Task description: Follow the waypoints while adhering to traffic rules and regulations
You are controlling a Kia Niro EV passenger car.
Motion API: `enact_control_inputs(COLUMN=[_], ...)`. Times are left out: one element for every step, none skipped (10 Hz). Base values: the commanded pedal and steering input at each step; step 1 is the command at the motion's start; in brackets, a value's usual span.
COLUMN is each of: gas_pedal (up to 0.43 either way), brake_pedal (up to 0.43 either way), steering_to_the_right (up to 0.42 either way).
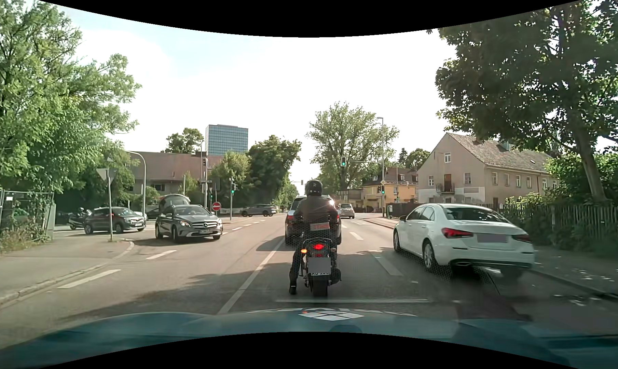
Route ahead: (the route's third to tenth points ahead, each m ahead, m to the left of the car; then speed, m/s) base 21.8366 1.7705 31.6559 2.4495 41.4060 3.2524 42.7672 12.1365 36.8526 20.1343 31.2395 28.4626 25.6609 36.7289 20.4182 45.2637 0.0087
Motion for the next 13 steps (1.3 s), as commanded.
enact_control_inputs(gas_pedal=[0.000,0.000,0.000,0.000,0.000,0.000,0.000,0.000,0.000,0.000,0.000,0.000,0.087], brake_pedal=[0.226,0.165,0.134,0.134,0.091,0.000,0.000,0.000,0.000,0.000,0.000,0.000,0.000], steering_to_the_right=[-0.017,-0.016,-0.016,-0.017,-0.017,-0.016,-0.017,-0.017,-0.017,-0.017,-0.017,-0.018,-0.018])
